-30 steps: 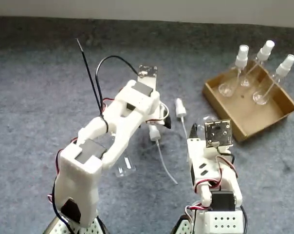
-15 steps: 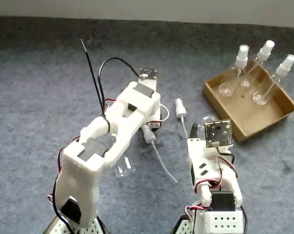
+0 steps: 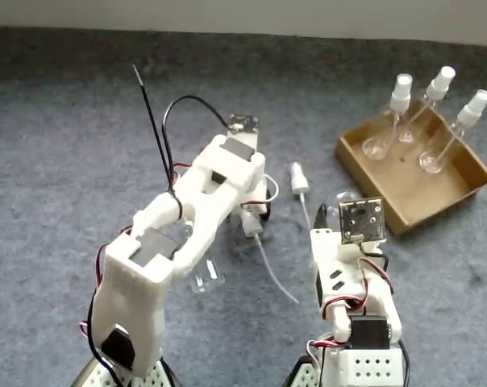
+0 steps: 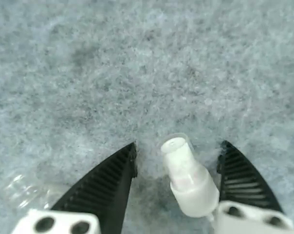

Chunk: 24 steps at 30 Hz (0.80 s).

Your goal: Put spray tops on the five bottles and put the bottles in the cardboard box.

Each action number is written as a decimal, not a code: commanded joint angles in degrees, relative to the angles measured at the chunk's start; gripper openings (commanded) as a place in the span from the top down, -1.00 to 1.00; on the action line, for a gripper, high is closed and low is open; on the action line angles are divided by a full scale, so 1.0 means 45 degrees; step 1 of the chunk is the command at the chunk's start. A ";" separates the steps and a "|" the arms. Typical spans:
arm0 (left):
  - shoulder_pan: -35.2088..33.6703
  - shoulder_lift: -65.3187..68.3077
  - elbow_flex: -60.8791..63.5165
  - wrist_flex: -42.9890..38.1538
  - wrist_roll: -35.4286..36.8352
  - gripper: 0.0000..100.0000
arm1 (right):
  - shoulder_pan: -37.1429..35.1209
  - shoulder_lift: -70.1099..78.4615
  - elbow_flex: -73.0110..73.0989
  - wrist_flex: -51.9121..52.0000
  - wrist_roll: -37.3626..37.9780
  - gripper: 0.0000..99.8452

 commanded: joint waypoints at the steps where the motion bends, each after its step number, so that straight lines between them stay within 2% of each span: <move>1: 0.0518 -0.0225 -0.0850 0.0684 0.0117 0.48 | 0.0166 -0.0205 -0.0205 -0.0283 -0.0117 0.58; 6: 0.0635 -0.0127 -0.1221 0.0899 0.0137 0.50 | 0.0166 -0.0205 -0.0205 -0.0283 -0.0117 0.58; 15: 0.0772 -0.0107 -0.1143 0.0957 0.0137 0.76 | 0.0166 -0.0205 -0.0205 -0.0283 -0.0117 0.58; 24: 0.1026 -0.0088 -0.1143 0.0860 0.0117 0.77 | 0.0166 -0.0205 -0.0205 -0.0283 -0.0117 0.58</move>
